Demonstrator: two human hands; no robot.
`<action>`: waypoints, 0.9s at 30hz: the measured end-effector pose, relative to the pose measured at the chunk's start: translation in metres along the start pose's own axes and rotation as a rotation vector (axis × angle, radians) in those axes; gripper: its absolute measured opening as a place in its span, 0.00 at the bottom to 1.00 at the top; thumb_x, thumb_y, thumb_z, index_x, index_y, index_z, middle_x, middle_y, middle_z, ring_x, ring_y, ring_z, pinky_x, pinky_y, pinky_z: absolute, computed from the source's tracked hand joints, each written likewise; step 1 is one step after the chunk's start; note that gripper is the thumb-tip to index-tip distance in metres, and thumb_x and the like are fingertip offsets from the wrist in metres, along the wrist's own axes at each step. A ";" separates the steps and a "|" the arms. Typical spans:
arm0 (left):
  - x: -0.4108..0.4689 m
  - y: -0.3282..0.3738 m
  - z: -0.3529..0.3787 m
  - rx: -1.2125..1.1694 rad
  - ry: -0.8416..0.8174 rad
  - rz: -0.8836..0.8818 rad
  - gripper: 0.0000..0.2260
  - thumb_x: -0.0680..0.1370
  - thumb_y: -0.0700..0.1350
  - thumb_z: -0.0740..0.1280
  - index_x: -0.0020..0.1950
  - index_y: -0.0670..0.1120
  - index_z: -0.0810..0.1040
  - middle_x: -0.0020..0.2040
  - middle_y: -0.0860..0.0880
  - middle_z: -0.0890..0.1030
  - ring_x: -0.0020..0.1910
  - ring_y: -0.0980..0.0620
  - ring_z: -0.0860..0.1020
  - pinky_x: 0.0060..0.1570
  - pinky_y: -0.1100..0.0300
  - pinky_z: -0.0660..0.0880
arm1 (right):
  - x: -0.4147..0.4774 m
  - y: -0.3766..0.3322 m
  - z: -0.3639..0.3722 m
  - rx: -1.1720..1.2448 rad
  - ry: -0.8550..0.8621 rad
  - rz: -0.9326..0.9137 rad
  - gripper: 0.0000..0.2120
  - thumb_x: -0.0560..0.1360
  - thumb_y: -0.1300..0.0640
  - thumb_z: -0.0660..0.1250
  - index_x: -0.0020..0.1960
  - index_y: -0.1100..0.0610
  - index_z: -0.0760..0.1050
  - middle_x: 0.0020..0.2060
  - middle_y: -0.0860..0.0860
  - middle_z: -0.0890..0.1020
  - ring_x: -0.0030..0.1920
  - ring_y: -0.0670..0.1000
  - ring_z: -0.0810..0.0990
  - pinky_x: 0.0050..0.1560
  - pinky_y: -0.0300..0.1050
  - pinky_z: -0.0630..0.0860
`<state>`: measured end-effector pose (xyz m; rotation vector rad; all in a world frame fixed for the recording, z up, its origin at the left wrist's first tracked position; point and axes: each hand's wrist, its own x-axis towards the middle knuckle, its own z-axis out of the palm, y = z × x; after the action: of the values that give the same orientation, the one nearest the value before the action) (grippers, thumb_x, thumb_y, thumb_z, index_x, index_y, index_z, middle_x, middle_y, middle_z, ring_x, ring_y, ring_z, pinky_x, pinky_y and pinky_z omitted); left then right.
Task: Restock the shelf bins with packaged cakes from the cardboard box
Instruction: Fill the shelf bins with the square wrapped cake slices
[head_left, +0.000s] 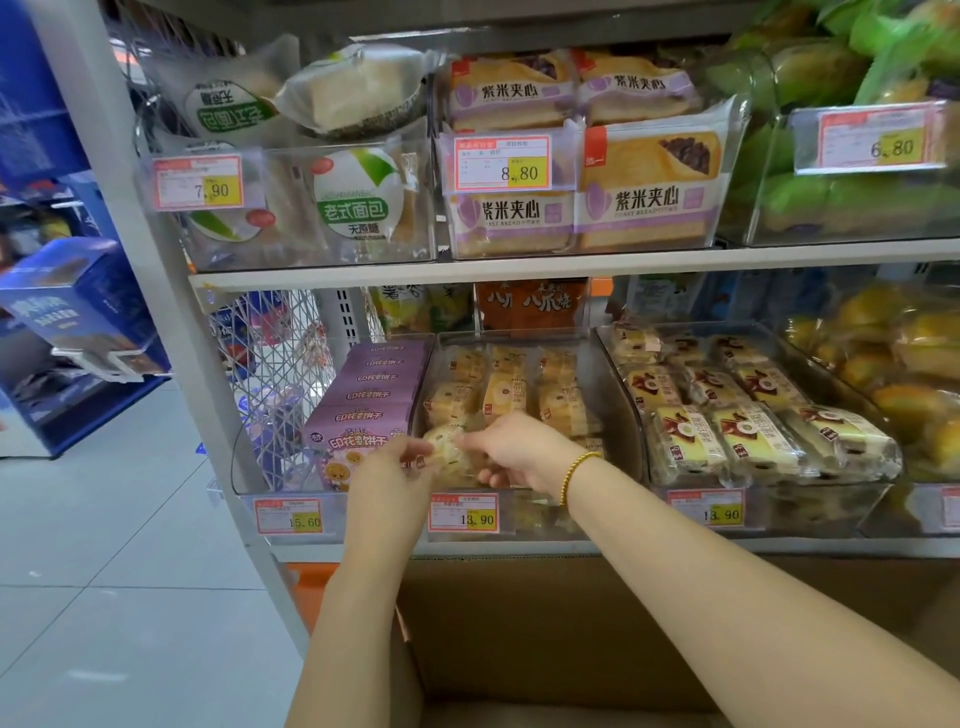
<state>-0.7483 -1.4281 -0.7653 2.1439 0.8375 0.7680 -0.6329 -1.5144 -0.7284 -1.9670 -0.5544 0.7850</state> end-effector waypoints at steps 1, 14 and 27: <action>0.000 -0.002 0.001 0.008 0.012 -0.004 0.10 0.75 0.40 0.69 0.55 0.48 0.79 0.49 0.51 0.80 0.44 0.56 0.77 0.38 0.67 0.70 | 0.001 0.001 0.002 -0.140 0.069 -0.064 0.13 0.77 0.51 0.67 0.52 0.62 0.76 0.38 0.54 0.80 0.34 0.48 0.78 0.37 0.39 0.74; -0.002 -0.026 0.031 0.110 0.171 0.018 0.08 0.77 0.38 0.66 0.53 0.48 0.78 0.51 0.49 0.77 0.50 0.50 0.76 0.48 0.55 0.76 | 0.009 0.022 0.012 -0.832 0.159 -0.701 0.22 0.72 0.62 0.71 0.63 0.52 0.69 0.61 0.50 0.66 0.46 0.51 0.78 0.46 0.44 0.80; -0.028 -0.043 0.022 -0.095 0.339 0.341 0.15 0.80 0.46 0.62 0.34 0.47 0.67 0.29 0.55 0.66 0.28 0.58 0.65 0.30 0.67 0.60 | -0.053 0.097 0.006 -0.688 0.315 -0.929 0.12 0.77 0.55 0.65 0.60 0.57 0.76 0.56 0.52 0.76 0.53 0.48 0.76 0.53 0.39 0.75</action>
<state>-0.7640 -1.4343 -0.8189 2.1284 0.5882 1.3473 -0.6680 -1.5917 -0.7994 -2.0163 -1.5189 -0.3422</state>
